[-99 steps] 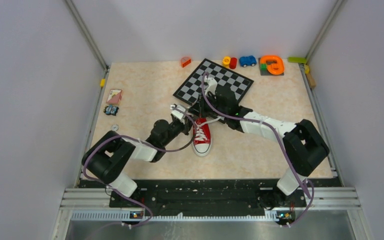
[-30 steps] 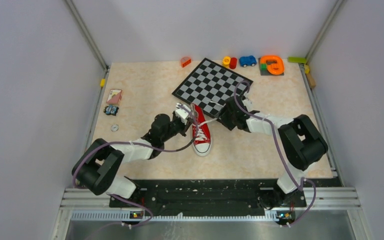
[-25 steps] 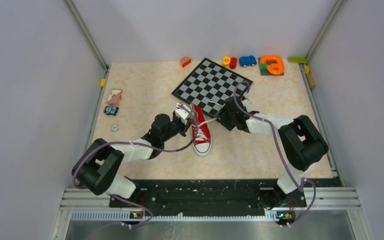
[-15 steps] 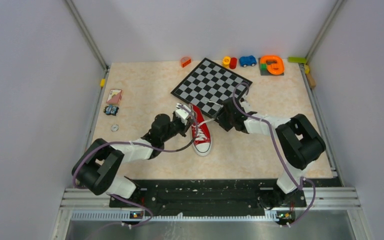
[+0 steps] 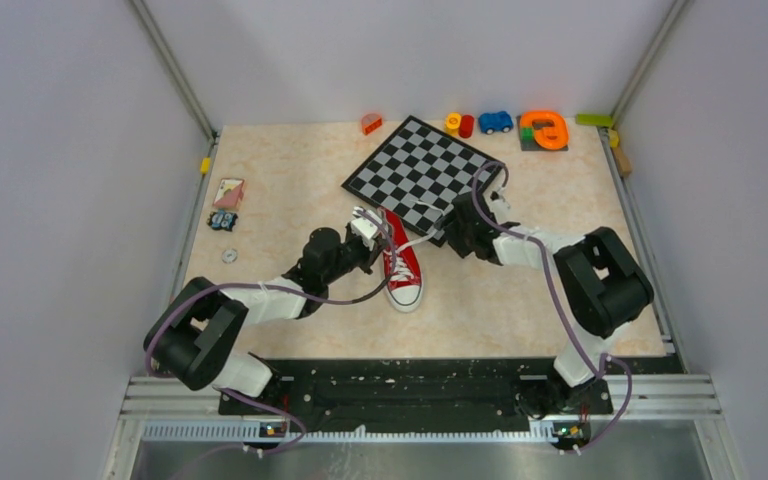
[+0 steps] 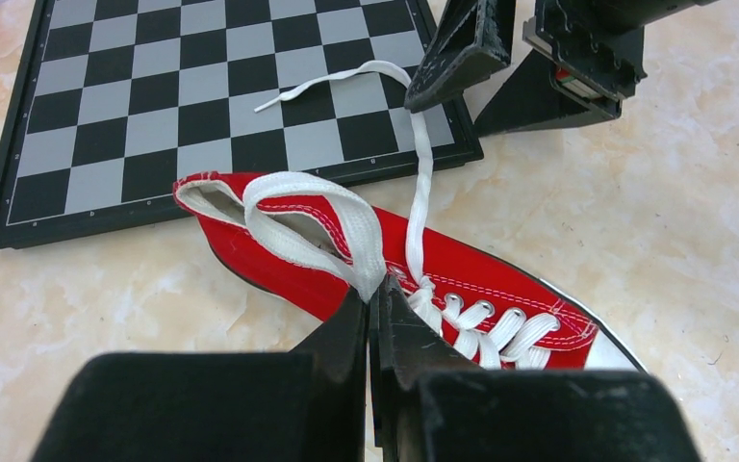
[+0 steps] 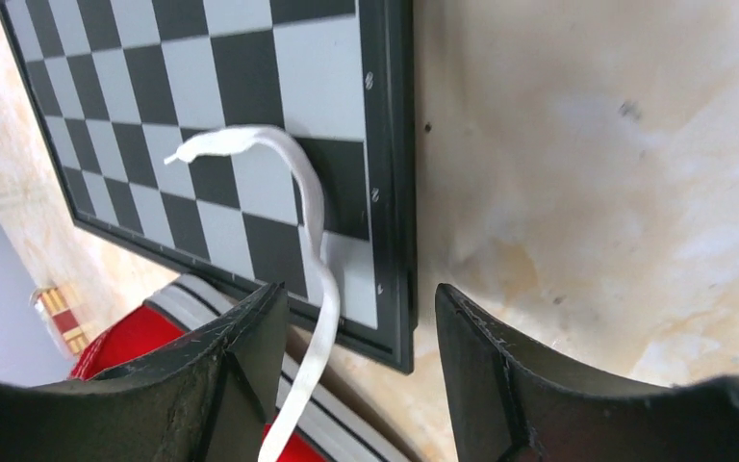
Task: Tie the shoes
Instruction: Wrap the shoelace around the shoelace.
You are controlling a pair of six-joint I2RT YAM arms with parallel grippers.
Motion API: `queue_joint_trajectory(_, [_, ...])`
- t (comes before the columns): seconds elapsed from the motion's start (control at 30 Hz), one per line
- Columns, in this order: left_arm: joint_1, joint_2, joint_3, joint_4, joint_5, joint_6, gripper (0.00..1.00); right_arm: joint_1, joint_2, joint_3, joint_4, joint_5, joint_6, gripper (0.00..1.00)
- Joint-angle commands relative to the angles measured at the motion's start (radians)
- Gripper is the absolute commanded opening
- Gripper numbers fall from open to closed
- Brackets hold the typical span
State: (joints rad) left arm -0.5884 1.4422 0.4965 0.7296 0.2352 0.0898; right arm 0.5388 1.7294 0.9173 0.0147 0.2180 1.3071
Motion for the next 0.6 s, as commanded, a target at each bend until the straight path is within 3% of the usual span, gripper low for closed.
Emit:
queue_joint_trajectory(0.0, [0.005, -0.039, 0.000, 0.011, -0.005, 0.013, 0.00, -0.038, -0.051, 0.006, 0.039, 0.064, -0.145, 0.58])
queue_joint_trajectory(0.13, [0.005, -0.047, -0.007, 0.003, -0.045, 0.002, 0.00, -0.022, -0.144, -0.024, 0.027, 0.058, -0.302, 0.56])
queue_joint_trajectory(0.27, [0.006, -0.073, -0.015, -0.021, -0.135, -0.006, 0.00, -0.003, -0.231, -0.100, 0.018, 0.003, -0.190, 0.57])
queue_joint_trajectory(0.37, [0.008, -0.088, -0.028, -0.021, -0.156, 0.004, 0.00, 0.081, -0.256, -0.084, -0.045, 0.059, -0.097, 0.63])
queue_joint_trajectory(0.57, [0.008, -0.075, -0.030, -0.016, -0.124, 0.008, 0.00, 0.136, -0.179, -0.077, 0.062, 0.060, 0.017, 0.65])
